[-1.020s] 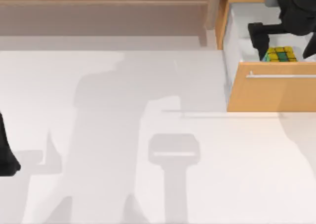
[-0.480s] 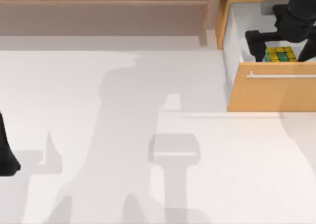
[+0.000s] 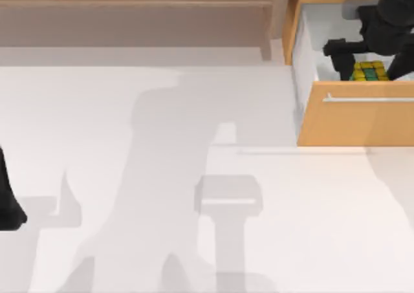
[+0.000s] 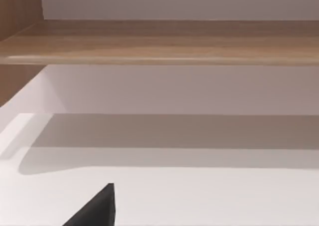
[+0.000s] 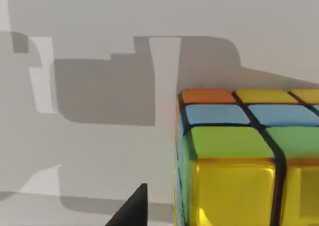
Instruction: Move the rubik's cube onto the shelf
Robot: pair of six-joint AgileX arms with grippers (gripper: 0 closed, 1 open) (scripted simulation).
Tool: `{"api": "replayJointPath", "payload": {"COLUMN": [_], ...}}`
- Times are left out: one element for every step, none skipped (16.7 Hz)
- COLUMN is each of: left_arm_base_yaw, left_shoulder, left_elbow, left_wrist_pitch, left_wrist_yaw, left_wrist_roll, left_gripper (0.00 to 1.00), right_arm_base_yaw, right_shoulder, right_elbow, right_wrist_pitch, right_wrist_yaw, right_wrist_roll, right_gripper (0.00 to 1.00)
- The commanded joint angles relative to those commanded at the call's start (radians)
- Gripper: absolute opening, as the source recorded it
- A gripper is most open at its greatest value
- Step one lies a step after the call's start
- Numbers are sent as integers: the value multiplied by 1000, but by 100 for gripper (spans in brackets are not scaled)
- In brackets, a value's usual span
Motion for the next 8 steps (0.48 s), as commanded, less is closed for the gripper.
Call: {"api": "replayJointPath", "payload": {"left_arm_base_yaw": [0, 0, 0, 0, 0, 0, 0, 0], "left_shoulder": [0, 0, 0, 0, 0, 0, 0, 0], "left_elbow": [0, 0, 0, 0, 0, 0, 0, 0], "left_wrist_pitch": [0, 0, 0, 0, 0, 0, 0, 0], "left_wrist_yaw": [0, 0, 0, 0, 0, 0, 0, 0], "left_wrist_roll": [0, 0, 0, 0, 0, 0, 0, 0], "left_gripper": [100, 100, 100, 100, 100, 100, 100, 100], "right_arm_base_yaw": [0, 0, 0, 0, 0, 0, 0, 0], "right_shoulder": [0, 0, 0, 0, 0, 0, 0, 0], "right_elbow": [0, 0, 0, 0, 0, 0, 0, 0], "right_wrist_pitch": [0, 0, 0, 0, 0, 0, 0, 0], "right_wrist_yaw": [0, 0, 0, 0, 0, 0, 0, 0], "right_wrist_roll": [0, 0, 0, 0, 0, 0, 0, 0], "right_gripper": [55, 47, 40, 32, 25, 17, 10, 2]}}
